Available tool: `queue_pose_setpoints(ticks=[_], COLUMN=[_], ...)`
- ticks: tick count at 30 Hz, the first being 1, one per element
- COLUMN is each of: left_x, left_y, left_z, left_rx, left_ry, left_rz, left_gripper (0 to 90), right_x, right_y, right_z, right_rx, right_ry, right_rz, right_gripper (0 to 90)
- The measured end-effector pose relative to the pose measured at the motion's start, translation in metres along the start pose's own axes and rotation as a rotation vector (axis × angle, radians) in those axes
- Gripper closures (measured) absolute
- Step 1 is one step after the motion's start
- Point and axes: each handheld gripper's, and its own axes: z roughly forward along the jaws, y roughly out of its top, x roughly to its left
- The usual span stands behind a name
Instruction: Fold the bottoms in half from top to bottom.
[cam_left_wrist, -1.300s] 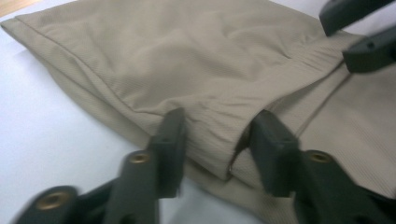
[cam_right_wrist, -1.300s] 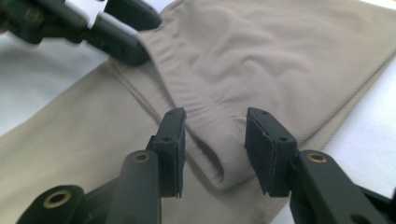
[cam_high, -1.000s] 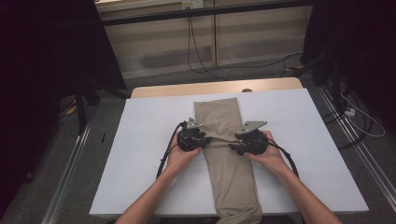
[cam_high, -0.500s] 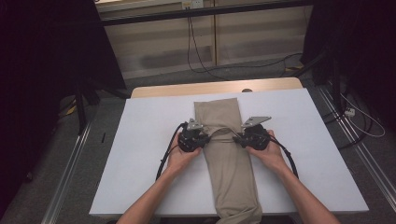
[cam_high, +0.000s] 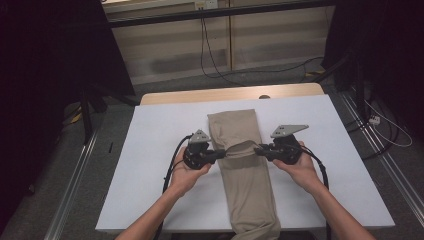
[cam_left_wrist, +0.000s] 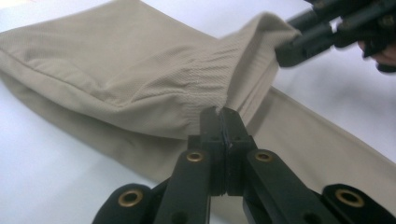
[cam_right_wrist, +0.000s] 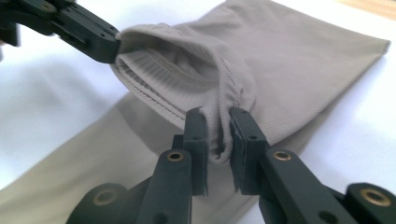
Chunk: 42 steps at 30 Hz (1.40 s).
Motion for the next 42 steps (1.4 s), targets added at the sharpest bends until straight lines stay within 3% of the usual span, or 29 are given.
queue_pose_setpoints(ticks=[4,12,23,25,27,28,31,34,36,37,40,42], left_x=[-0.018,-0.058,-0.107,-0.111,-0.113,-0.114,-0.112,-0.106,-0.099,-0.093,-0.076,-0.06], left_y=[-0.01,-0.03,-0.066,-0.075,-0.08,-0.08,-0.08,-0.078,-0.074,-0.07,-0.057,-0.048], left_z=[-0.009,-0.027,-0.047,-0.044,-0.041,-0.041,-0.046,-0.05,-0.05,-0.048,-0.046,-0.041], left_rx=[0.021,0.064,0.144,0.184,0.19,0.207,0.2,0.183,0.141,0.128,0.09,0.063], left_ry=[-0.037,-0.12,-0.186,-0.184,-0.185,-0.175,-0.204,-0.179,-0.125,-0.098,-0.023,0.049], left_rz=[0.028,0.053,0.112,0.121,0.108,0.112,0.103,0.118,0.124,0.094,0.084,0.077], left_gripper=[90.0,90.0,90.0,90.0,89.8,89.3,87.0,70.4,55.3,46.8,34.1,19.1], right_x=[0.018,0.053,0.107,0.114,0.117,0.118,0.116,0.113,0.108,0.105,0.09,0.076], right_y=[-0.011,-0.036,-0.075,-0.083,-0.091,-0.093,-0.092,-0.085,-0.077,-0.074,-0.06,-0.052], right_z=[-0.014,-0.046,-0.079,-0.079,-0.078,-0.078,-0.08,-0.087,-0.086,-0.084,-0.074,-0.065], right_rx=[0.019,0.044,0.082,0.123,0.154,0.162,0.144,0.079,0.047,0.04,0.021,0.023], right_ry=[0.023,0.064,0.101,0.093,0.067,0.072,0.088,0.083,0.061,0.056,0.032,0.019], right_rz=[-0.018,-0.009,-0.016,-0.029,-0.049,-0.047,-0.015,-0.009,-0.002,0.0,0.012,0.012], right_gripper=[78.5,78.4,77.3,75.0,70.7,65.9,50.1,37.0,29.3,27.1,24.7,24.0])
